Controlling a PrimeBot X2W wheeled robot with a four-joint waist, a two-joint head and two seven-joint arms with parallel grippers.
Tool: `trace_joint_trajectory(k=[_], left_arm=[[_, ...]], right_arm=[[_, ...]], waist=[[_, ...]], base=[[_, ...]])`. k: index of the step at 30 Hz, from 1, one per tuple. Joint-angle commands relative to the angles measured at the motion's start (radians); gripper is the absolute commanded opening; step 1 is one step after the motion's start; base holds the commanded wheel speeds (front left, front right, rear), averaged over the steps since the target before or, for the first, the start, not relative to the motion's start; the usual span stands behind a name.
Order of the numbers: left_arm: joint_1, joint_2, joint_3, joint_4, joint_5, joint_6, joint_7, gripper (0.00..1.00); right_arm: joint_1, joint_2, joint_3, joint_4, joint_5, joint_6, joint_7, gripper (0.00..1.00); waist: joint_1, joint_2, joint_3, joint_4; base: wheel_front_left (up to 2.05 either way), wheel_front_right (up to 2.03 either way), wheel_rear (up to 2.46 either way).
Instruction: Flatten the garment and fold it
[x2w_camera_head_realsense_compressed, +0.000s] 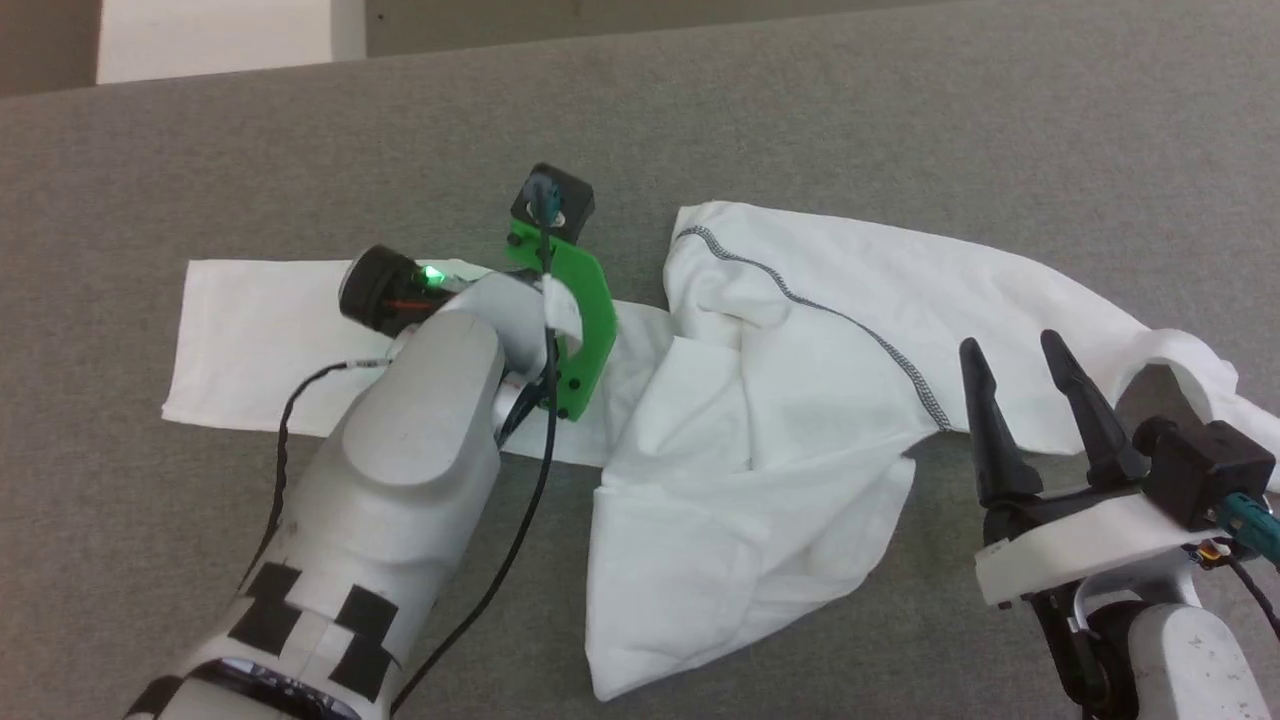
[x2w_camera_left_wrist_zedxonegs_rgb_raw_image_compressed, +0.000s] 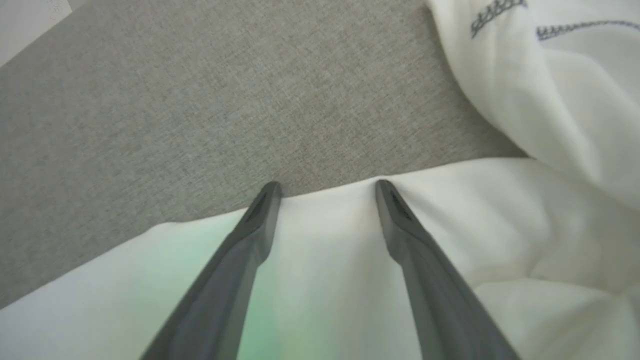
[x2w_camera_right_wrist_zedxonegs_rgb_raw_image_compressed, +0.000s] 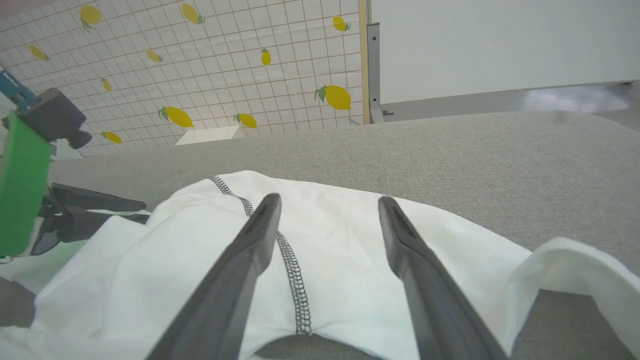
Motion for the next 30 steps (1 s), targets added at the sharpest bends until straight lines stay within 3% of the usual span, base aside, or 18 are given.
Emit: trace_joint_trajectory(k=[1, 2, 3, 4, 7, 10, 14, 21, 30], left_arm=[[0.018, 0.007, -0.027, 0.033, -0.027, -0.007, 0.045, 1.00], [0.020, 0.007, -0.046, 0.045, -0.054, -0.007, 0.088, 0.84], [0.024, 0.007, -0.066, 0.052, -0.079, -0.007, 0.128, 0.35], [0.030, 0.010, -0.083, 0.057, -0.113, -0.007, 0.178, 0.00], [0.043, 0.025, -0.115, 0.030, -0.197, -0.007, 0.267, 0.00], [0.055, 0.057, -0.138, -0.015, -0.238, -0.007, 0.290, 0.00], [0.072, 0.112, -0.119, -0.103, -0.234, 0.008, 0.183, 0.00], [0.231, 0.194, 0.044, -0.277, -0.278, 0.144, -0.116, 0.00], [0.550, 0.295, 0.284, -0.521, -0.359, 0.338, -0.319, 0.00]], right_arm=[[-0.017, 0.000, 0.007, 0.003, 0.010, -0.002, -0.010, 1.00], [-0.018, 0.000, 0.010, 0.006, 0.013, -0.002, -0.012, 1.00], [-0.019, 0.000, 0.012, 0.008, 0.014, -0.002, -0.014, 1.00], [-0.019, 0.000, 0.013, 0.009, 0.017, -0.002, -0.014, 1.00], [-0.021, 0.000, 0.006, 0.010, 0.020, -0.002, -0.014, 1.00], [-0.023, 0.000, 0.000, 0.010, 0.017, -0.002, -0.011, 1.00], [-0.022, 0.000, -0.005, 0.006, 0.019, -0.002, -0.008, 1.00], [-0.005, 0.000, -0.016, 0.002, 0.006, -0.002, 0.010, 1.00], [0.039, 0.000, -0.045, -0.001, -0.005, -0.002, 0.066, 1.00]], waist=[[-0.0001, -0.0001, 0.027, -0.025], [-0.0001, -0.0001, 0.027, -0.027], [-0.0001, -0.0001, 0.028, -0.028], [-0.0001, -0.0001, 0.027, -0.028], [-0.0001, -0.0001, 0.023, -0.020], [-0.0001, -0.0001, 0.010, -0.005], [-0.0001, -0.0001, -0.021, 0.025], [-0.0001, -0.0001, -0.095, 0.096], [-0.0001, -0.0001, -0.156, 0.173]], base=[[0.00, 0.00, 0.00], [0.00, 0.00, 0.00], [0.00, 0.00, 0.00], [0.00, 0.00, 0.00], [0.00, 0.00, 0.00], [0.00, 0.00, 0.00], [0.00, 0.00, 0.00], [0.00, 0.00, 0.00], [0.00, 0.00, 0.00]])
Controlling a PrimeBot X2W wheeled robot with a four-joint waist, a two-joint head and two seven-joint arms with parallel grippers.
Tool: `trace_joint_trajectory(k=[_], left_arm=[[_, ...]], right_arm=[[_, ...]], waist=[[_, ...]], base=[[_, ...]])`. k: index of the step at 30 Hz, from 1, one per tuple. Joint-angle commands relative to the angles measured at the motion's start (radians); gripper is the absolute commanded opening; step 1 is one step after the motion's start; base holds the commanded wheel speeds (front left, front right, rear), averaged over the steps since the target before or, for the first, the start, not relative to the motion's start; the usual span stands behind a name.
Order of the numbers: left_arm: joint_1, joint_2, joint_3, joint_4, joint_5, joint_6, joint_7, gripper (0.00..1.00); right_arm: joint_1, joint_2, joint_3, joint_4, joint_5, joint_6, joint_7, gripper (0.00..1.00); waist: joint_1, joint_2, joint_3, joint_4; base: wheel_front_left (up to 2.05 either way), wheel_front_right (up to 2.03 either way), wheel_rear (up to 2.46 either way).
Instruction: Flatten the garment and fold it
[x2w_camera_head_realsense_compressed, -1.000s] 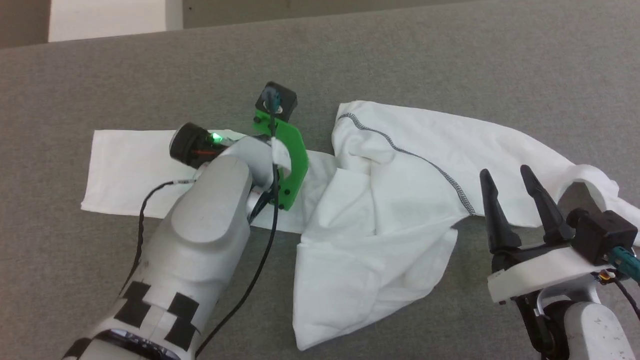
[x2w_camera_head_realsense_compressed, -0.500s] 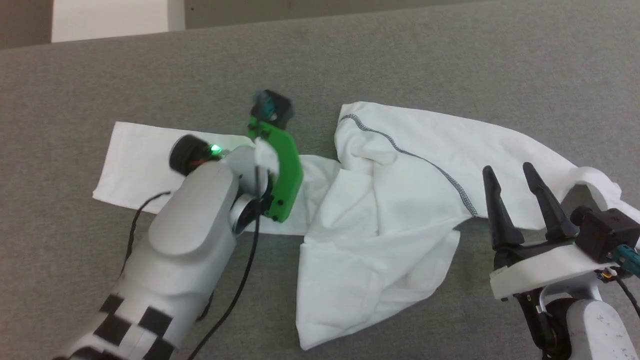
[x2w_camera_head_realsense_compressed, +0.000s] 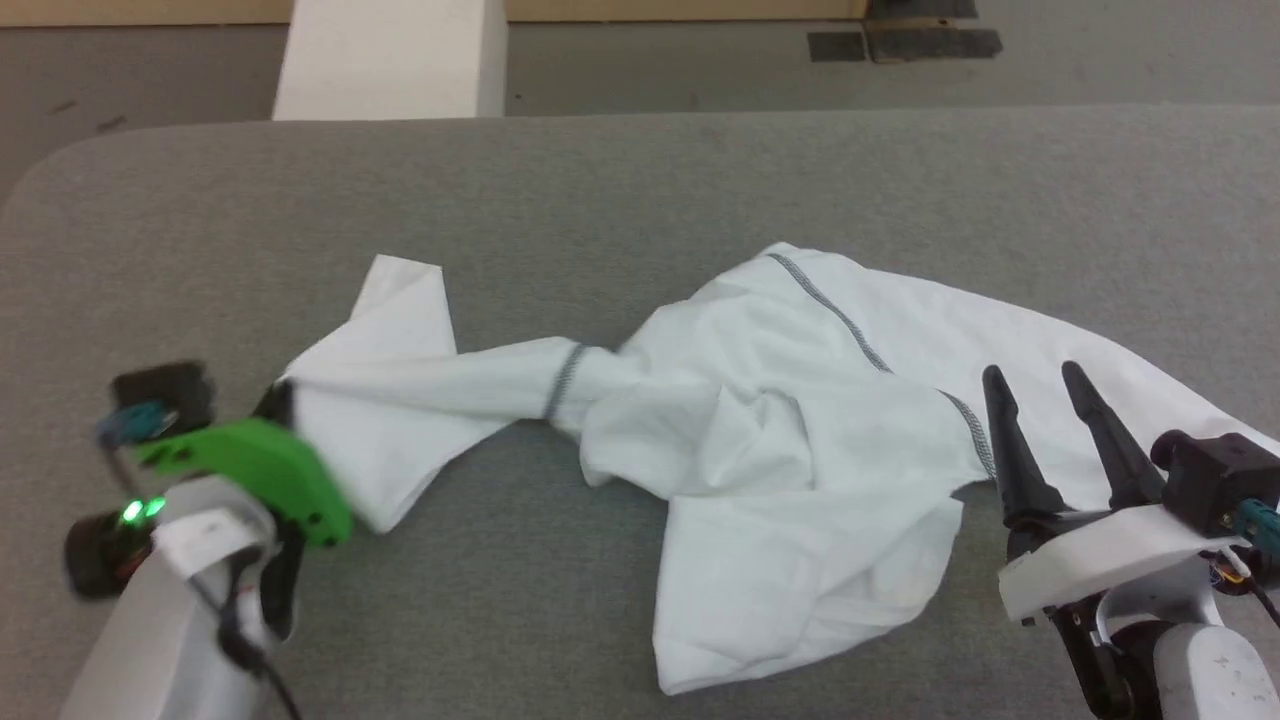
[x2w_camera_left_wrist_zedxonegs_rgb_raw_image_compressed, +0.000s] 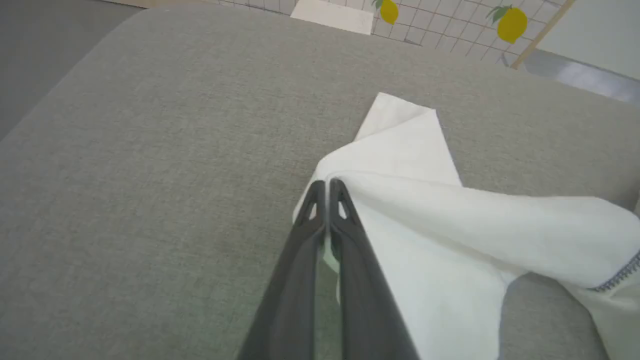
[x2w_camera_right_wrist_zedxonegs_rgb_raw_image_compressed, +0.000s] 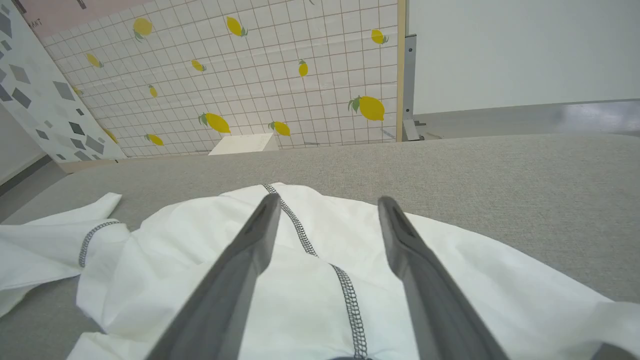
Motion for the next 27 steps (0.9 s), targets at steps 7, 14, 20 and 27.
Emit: trace_joint_trajectory(k=[7, 14, 20, 27], left_arm=[[0.218, 0.022, 0.135, -0.085, -0.047, 0.133, -0.056, 0.00], [0.249, -0.046, 0.149, -0.129, -0.097, 0.089, -0.150, 1.00], [0.190, -0.095, 0.107, -0.168, -0.037, -0.009, -0.383, 1.00], [0.100, -0.194, 0.079, -0.194, 0.087, -0.078, -0.448, 1.00]], right_arm=[[0.030, 0.000, -0.058, 0.022, -0.013, -0.002, 0.076, 1.00], [-0.011, 0.000, -0.095, 0.047, -0.074, -0.002, 0.146, 1.00], [-0.147, -0.026, -0.078, 0.105, -0.178, -0.002, 0.211, 1.00], [-0.333, -0.133, -0.025, 0.320, -0.199, -0.002, 0.357, 1.00]], waist=[[0.0000, 0.0000, -0.042, 0.068], [0.0000, 0.0000, -0.027, 0.083], [0.0000, 0.0000, 0.014, 0.092], [0.0000, 0.0000, 0.079, 0.132]], base=[[0.00, 0.00, 0.00], [0.00, 0.00, 0.00], [0.00, 0.00, 0.00], [0.00, 0.00, 0.00]])
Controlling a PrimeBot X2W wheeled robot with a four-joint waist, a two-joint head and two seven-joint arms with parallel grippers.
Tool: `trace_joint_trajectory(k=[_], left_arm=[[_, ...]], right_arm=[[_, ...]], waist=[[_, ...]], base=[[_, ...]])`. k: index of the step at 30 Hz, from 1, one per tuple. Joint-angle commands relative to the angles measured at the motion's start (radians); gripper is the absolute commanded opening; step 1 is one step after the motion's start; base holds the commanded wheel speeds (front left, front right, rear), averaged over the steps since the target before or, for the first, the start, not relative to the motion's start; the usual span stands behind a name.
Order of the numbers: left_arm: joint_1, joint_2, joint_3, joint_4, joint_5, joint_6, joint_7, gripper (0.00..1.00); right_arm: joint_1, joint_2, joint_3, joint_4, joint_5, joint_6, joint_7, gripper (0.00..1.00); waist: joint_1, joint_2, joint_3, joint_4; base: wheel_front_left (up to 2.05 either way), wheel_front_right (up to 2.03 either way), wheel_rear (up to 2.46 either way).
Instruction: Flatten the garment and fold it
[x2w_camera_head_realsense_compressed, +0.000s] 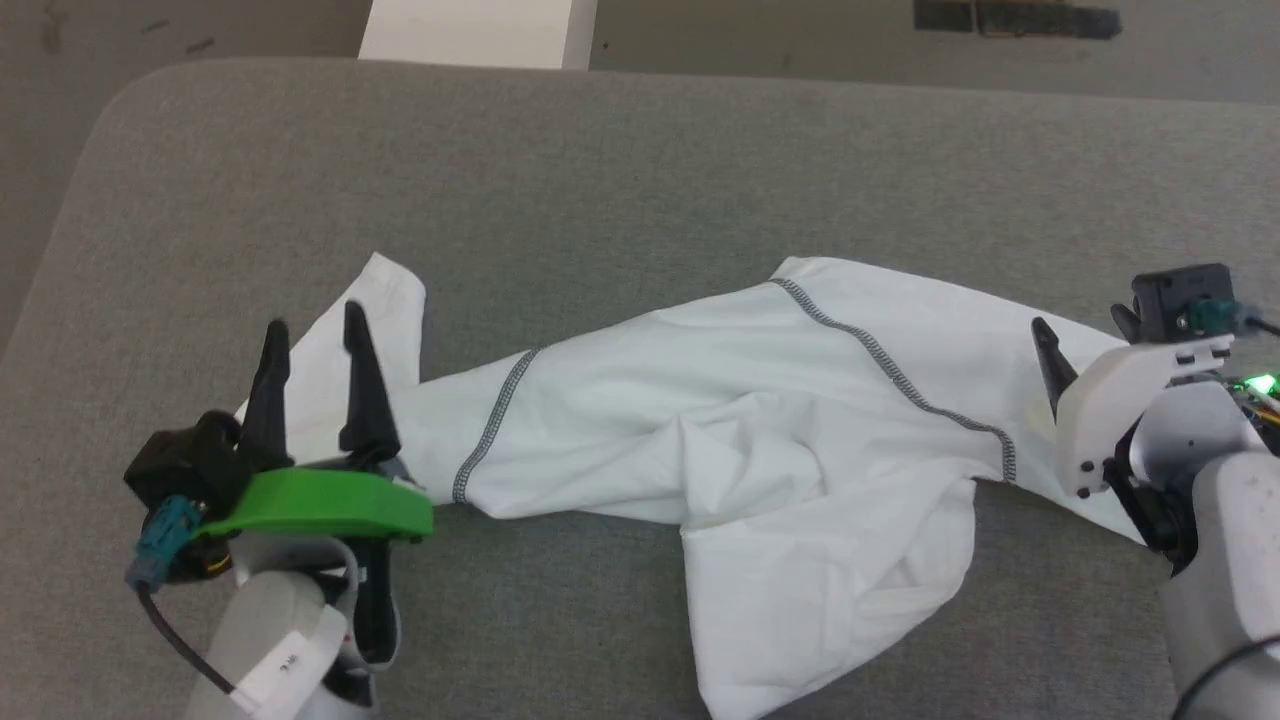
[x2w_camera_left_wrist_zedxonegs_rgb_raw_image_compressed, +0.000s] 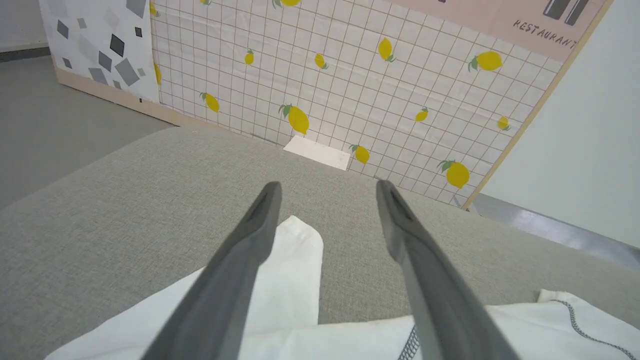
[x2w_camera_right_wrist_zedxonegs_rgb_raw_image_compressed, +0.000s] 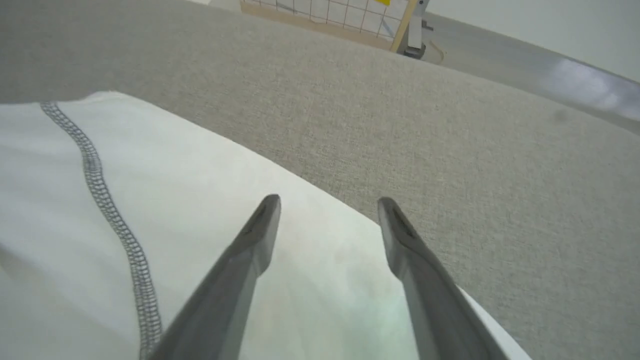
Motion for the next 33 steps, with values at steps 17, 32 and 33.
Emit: trace_joint_trajectory(k=[17, 32, 33], left_arm=[[-0.042, -0.114, 0.089, 0.010, 0.174, -0.130, -0.008, 1.00], [-0.044, -0.119, 0.098, 0.029, 0.201, -0.160, -0.008, 1.00], [-0.044, -0.119, 0.098, 0.027, 0.201, -0.161, -0.008, 1.00]], right_arm=[[-0.162, -0.134, 0.004, 0.195, 0.087, -0.002, 0.184, 0.00], [-0.133, -0.095, -0.039, 0.163, 0.105, -0.002, -0.045, 1.00], [-0.119, -0.113, 0.022, 0.148, 0.141, -0.002, -0.059, 1.00]], waist=[[0.0000, 0.0000, 0.077, 0.038], [0.0000, 0.0000, 0.047, 0.000], [0.0000, 0.0000, 0.046, -0.002]], base=[[0.00, 0.00, 0.00], [0.00, 0.00, 0.00], [0.00, 0.00, 0.00]])
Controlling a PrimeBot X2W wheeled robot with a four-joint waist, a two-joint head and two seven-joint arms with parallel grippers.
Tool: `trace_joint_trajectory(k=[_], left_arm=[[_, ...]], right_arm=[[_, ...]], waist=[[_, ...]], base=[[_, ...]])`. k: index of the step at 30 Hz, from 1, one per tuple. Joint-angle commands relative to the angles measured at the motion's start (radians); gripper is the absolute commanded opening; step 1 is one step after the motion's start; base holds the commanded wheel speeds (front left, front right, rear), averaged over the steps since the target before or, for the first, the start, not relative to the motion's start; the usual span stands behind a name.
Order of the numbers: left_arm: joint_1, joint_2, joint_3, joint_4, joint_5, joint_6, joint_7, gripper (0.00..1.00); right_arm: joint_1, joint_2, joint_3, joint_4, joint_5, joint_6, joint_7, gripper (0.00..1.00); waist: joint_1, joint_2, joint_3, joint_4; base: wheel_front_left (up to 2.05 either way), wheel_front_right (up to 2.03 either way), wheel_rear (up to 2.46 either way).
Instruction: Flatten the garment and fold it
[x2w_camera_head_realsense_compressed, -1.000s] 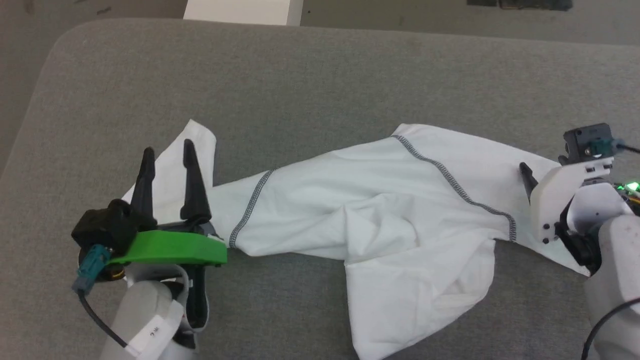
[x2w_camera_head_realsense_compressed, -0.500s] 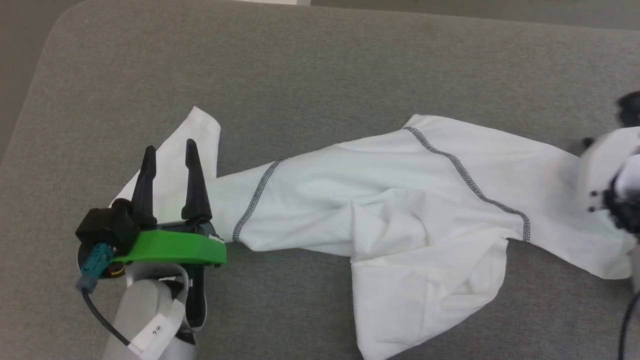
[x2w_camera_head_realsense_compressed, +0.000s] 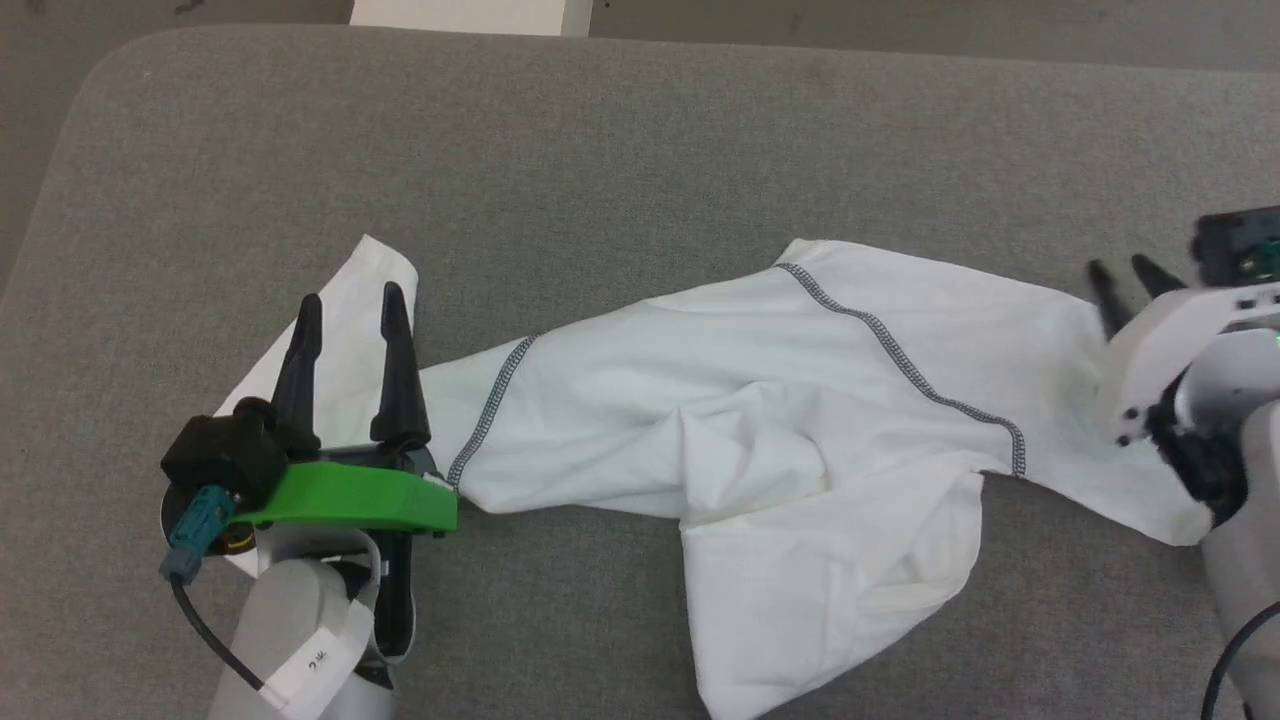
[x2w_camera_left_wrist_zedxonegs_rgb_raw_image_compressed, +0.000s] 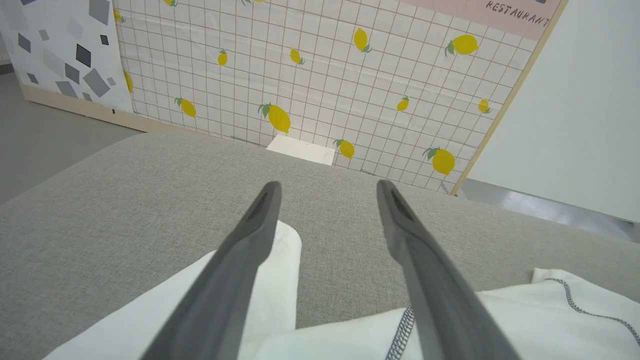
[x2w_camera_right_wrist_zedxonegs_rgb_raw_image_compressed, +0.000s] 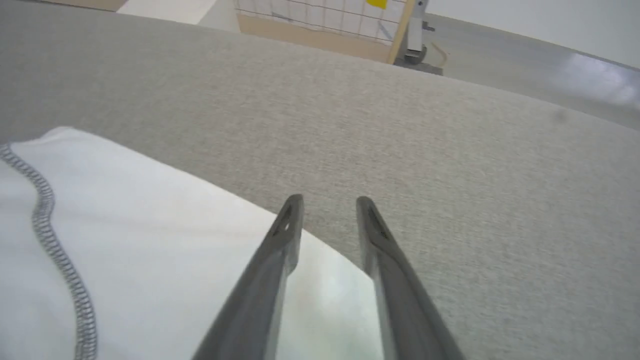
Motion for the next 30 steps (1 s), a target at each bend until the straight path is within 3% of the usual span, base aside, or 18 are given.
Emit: trace_joint_trajectory(k=[1, 6, 13, 14, 18, 19, 20, 21, 26, 30], left_arm=[[-0.014, -0.003, 0.004, -0.003, 0.014, -0.007, -0.005, 1.00], [-0.021, -0.003, -0.002, -0.014, 0.020, -0.010, -0.005, 1.00], [-0.044, -0.003, -0.032, -0.023, 0.012, -0.010, -0.005, 1.00], [-0.049, -0.003, -0.038, -0.026, 0.008, -0.007, -0.005, 1.00], [-0.053, -0.003, -0.045, -0.028, 0.000, -0.004, -0.005, 1.00], [-0.054, -0.003, -0.046, -0.028, -0.002, -0.003, -0.005, 1.00], [-0.055, -0.003, -0.048, -0.029, -0.004, -0.001, -0.005, 1.00], [-0.056, -0.003, -0.048, -0.030, -0.005, 0.000, -0.005, 1.00], [-0.053, -0.003, -0.045, -0.032, -0.010, 0.006, -0.005, 1.00], [-0.048, -0.004, -0.041, -0.030, -0.009, 0.007, -0.005, 1.00]], right_arm=[[0.023, -0.032, 0.059, -0.020, 0.033, -0.002, -0.018, 1.00], [0.014, -0.138, 0.264, -0.052, 0.118, -0.002, -0.045, 1.00], [-0.103, -0.262, 0.496, -0.013, 0.220, -0.002, 0.044, 1.00], [-0.162, -0.308, 0.607, 0.003, 0.274, -0.002, 0.112, 1.00], [-0.213, -0.374, 0.774, 0.003, 0.401, -0.002, 0.248, 1.00], [-0.221, -0.388, 0.800, 0.001, 0.437, -0.002, 0.277, 0.40], [-0.231, -0.405, 0.820, 0.002, 0.474, -0.002, 0.307, 0.24], [-0.239, -0.417, 0.835, -0.001, 0.497, -0.002, 0.323, 0.00], [-0.267, -0.441, 0.793, 0.039, 0.531, -0.002, 0.270, 0.00], [-0.288, -0.430, 0.653, 0.135, 0.461, -0.002, 0.127, 0.00]], waist=[[0.0000, 0.0000, -0.002, -0.003], [0.0000, 0.0000, 0.007, -0.004], [0.0000, 0.0000, 0.047, 0.032], [0.0000, 0.0000, 0.065, 0.050], [0.0000, 0.0000, 0.078, 0.076], [0.0000, 0.0000, 0.080, 0.080], [0.0000, 0.0000, 0.081, 0.085], [0.0000, 0.0000, 0.082, 0.087], [0.0000, 0.0000, 0.081, 0.091], [0.0000, 0.0000, 0.073, 0.086]], base=[[0.00, 0.00, 0.00], [0.00, 0.00, 0.00], [0.00, 0.00, 0.00], [0.00, 0.00, 0.00], [0.00, 0.00, 0.00], [0.00, 0.00, 0.00], [0.00, 0.00, 0.00], [0.00, 0.00, 0.00], [0.00, 0.00, 0.00], [0.00, 0.00, 0.00]])
